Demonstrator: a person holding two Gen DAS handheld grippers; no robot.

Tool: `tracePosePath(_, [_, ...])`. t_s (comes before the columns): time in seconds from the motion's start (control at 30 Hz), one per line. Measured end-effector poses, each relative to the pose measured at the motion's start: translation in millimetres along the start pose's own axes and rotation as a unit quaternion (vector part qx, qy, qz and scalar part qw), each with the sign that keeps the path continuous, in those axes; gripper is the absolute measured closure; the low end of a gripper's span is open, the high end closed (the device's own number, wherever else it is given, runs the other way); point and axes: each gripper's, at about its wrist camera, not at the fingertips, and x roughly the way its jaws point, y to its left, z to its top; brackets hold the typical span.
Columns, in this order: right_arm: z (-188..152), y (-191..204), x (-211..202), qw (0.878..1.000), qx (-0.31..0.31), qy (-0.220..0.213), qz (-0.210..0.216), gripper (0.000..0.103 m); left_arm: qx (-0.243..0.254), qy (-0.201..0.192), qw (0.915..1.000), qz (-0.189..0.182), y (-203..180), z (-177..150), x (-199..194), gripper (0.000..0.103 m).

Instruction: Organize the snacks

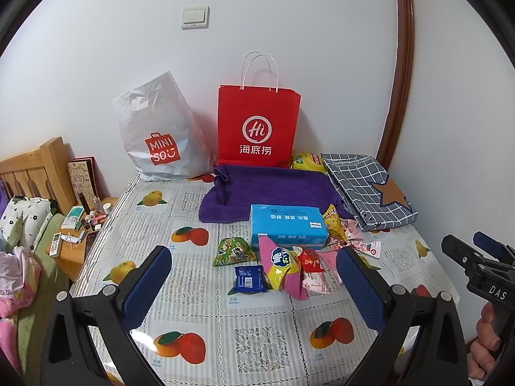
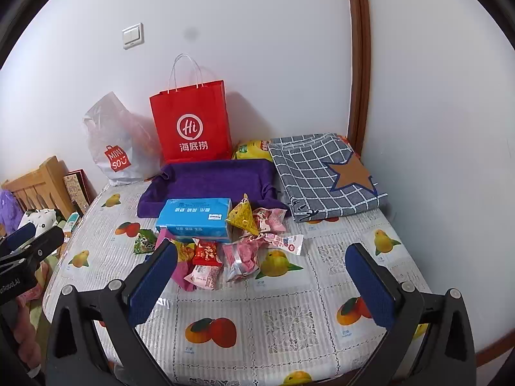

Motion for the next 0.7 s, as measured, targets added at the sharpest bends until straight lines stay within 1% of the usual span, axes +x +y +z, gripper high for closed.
tracePosePath(0.3, [0.0, 1.7, 0.4, 1.000, 0.000, 0.001, 0.002, 0.001, -0.003, 0.006, 1.0000, -0.005, -1.9, 0.2, 1.6, 0.000])
tracePosePath(0.7, [-2.4, 6.2, -0.5, 1.000, -0.007, 0.000, -0.002, 0.001, 0.000, 0.000, 0.9999, -0.011, 1.3, -3.4, -2.2, 0.000])
